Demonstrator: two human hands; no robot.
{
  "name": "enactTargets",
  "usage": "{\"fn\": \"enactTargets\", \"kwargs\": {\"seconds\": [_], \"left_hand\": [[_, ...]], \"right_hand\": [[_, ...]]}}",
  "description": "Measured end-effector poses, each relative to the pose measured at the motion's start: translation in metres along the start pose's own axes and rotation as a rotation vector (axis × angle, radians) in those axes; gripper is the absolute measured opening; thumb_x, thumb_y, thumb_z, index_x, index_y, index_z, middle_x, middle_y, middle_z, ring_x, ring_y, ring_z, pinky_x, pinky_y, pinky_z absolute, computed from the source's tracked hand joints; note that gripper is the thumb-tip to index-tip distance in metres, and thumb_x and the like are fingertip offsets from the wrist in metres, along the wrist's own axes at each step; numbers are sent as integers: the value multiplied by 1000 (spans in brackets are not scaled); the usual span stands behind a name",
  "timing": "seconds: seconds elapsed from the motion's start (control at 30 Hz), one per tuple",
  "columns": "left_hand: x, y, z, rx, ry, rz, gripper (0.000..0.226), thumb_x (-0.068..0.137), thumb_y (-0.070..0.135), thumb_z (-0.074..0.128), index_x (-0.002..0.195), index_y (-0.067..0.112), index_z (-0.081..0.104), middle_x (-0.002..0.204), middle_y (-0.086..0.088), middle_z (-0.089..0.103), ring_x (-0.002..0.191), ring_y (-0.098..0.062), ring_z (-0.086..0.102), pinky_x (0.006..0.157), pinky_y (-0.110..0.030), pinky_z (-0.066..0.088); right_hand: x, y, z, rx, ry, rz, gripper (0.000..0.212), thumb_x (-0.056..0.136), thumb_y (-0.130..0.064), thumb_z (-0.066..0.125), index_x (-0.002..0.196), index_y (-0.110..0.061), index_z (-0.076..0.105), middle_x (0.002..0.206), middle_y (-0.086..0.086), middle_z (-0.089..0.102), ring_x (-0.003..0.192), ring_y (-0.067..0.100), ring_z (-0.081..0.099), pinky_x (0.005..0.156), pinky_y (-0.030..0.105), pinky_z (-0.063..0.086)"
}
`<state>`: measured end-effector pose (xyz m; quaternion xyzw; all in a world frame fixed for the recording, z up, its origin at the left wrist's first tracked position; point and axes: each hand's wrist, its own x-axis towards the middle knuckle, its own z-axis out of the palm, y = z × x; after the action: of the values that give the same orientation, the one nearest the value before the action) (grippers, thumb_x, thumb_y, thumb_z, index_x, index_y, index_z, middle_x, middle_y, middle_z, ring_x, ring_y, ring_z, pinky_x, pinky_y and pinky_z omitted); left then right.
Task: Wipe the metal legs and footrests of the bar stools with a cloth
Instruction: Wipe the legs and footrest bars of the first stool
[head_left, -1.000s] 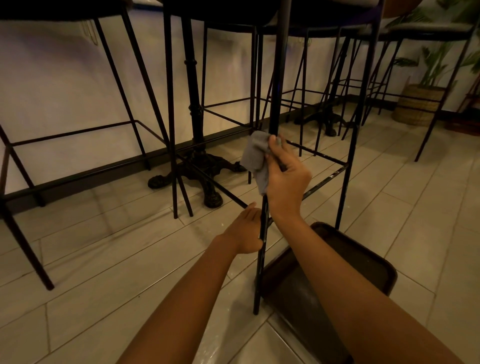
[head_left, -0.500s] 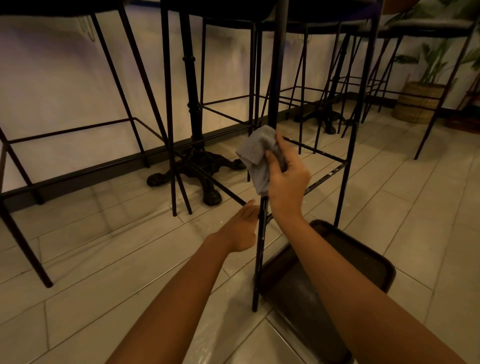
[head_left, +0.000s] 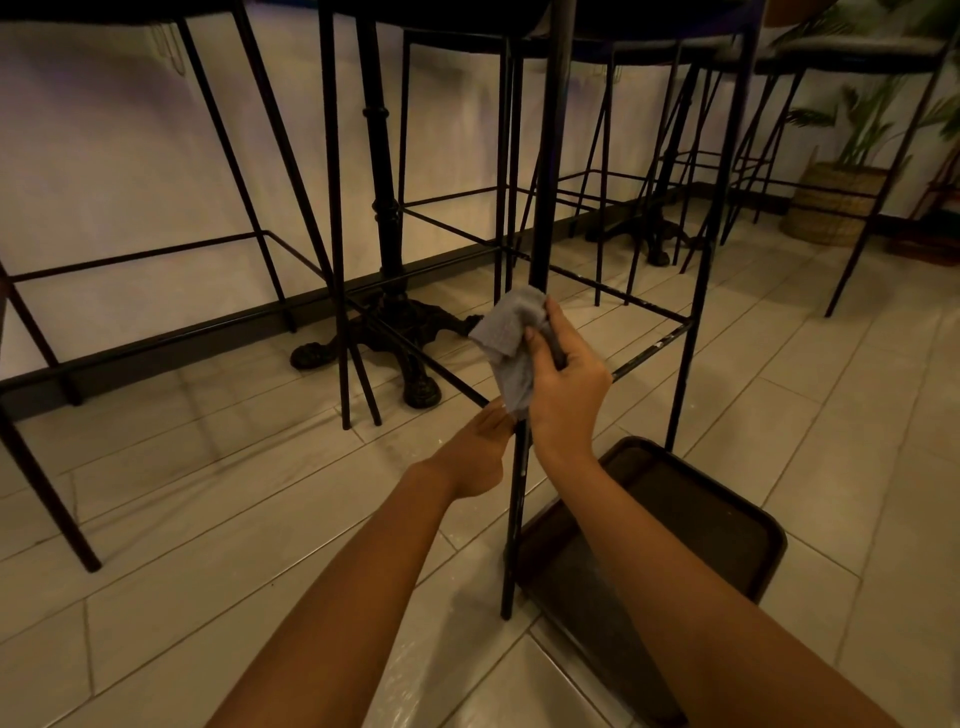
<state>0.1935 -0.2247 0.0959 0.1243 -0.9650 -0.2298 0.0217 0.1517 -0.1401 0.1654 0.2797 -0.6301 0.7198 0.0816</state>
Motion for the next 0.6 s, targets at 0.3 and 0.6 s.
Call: {"fn": "enactTargets", "kwargs": {"seconds": [0.3, 0.6], "left_hand": [[0, 6, -3, -48, -5, -40, 67, 88, -9, 37, 147, 13, 16, 154, -9, 16, 140, -24, 20, 113, -30, 22], [9, -4, 0, -88, -33, -132, 51, 91, -5, 40, 140, 5, 30, 145, -15, 32, 133, -26, 34, 105, -24, 27]], "right_hand": [[-15, 18, 0, -14, 13, 13, 41, 86, -4, 58, 126, -12, 50, 121, 14, 62, 110, 26, 61, 93, 45, 51], [-25, 29, -16, -48, -32, 53, 37, 88, -6, 55, 125, -8, 52, 120, 5, 62, 112, 16, 60, 96, 39, 50]]}}
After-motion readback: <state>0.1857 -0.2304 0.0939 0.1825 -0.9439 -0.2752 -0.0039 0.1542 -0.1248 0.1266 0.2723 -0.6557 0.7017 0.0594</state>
